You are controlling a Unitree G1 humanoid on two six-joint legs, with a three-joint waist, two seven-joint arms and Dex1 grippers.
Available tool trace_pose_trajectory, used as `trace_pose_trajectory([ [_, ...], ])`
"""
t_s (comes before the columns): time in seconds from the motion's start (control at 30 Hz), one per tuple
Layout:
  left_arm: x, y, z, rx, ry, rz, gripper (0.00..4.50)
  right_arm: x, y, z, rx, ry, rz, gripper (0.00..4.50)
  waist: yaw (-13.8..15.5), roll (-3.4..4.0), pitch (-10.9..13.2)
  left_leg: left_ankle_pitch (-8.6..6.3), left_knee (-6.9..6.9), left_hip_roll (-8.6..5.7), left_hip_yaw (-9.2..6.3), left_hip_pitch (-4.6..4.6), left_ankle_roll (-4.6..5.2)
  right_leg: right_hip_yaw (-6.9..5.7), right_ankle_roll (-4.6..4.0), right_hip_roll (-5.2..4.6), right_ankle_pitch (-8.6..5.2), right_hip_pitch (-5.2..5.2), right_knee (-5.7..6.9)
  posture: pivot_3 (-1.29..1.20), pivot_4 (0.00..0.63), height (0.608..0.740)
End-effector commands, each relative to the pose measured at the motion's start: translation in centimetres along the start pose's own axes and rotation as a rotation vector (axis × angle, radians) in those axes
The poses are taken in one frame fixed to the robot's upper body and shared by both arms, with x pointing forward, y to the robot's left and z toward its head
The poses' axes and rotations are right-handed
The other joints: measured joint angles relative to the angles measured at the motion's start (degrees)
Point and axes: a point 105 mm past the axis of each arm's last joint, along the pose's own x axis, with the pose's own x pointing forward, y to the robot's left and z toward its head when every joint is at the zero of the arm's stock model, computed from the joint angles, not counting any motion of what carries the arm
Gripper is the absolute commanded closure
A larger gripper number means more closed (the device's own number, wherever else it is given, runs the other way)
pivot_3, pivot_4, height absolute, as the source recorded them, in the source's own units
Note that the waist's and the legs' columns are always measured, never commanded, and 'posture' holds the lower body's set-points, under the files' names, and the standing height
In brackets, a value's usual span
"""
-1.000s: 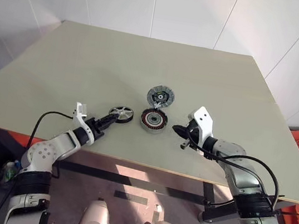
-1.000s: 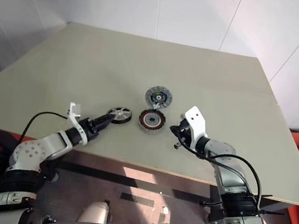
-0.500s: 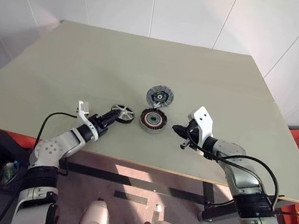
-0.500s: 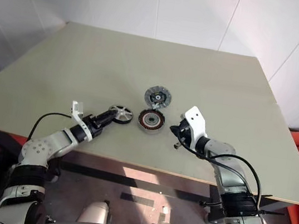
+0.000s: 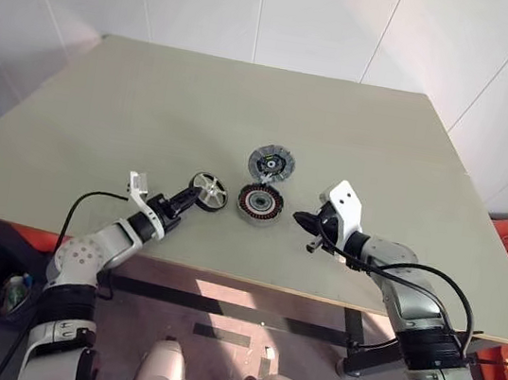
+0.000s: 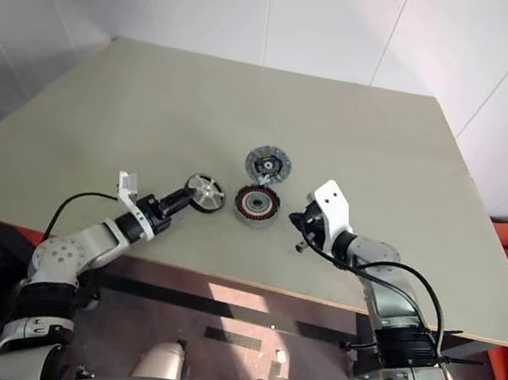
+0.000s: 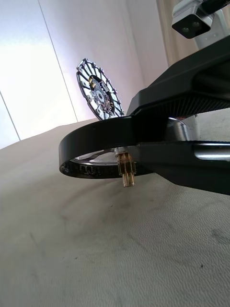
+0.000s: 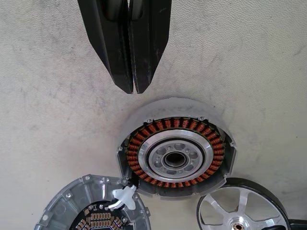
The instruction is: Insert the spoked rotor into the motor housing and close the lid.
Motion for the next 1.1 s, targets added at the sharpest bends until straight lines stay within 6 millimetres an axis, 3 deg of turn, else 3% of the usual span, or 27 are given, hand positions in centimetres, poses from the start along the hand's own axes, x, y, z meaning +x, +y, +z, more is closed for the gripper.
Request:
trace_pose_trajectory([
  [0.03,-1.0,-1.4,2.1,-0.013,-0.076,-0.074,4.14,-0.3,-0.7,1.8,-0.042,-0.055,-0.017,4.5,-0.03,0.0,0.0,0.0,0.0,0.0,0.0,0.0,0.0,0.0,0.0,0.0,0.0,0.0,0.0,0.0,0.0,0.74],
  [0.3,-2.0,-4.0,4.7,-0.234,-0.201,-0.284,4.14,-0.4,-0.8,1.8,-0.044,-0.054,-0.02,4.5,0.27,-0.01,0.01,0.0,0.01,-0.04,0.01,-0.02,0.0,0.0,-0.01,-0.01,0.0,0.0,-0.01,0.0,0.0,0.74],
  [0.7,2.0,-5.4,1.7,-0.299,0.043,-0.309,4.14,-1.1,-1.7,2.0,-0.037,-0.038,-0.054,4.5,0.46,-0.07,0.05,0.0,0.02,-0.08,0.0,-0.02,0.0,0.0,0.03,-0.05,0.02,0.03,-0.03,0.0,0.0,0.74],
  [1.1,3.0,-6.3,-1.1,-0.308,0.212,-0.319,4.14,-1.2,-1.6,1.9,-0.038,-0.044,-0.064,4.5,0.41,-0.07,0.05,0.0,0.01,-0.09,0.0,-0.03,0.01,0.0,0.04,-0.05,0.03,0.01,-0.02,0.0,0.0,0.74],
])
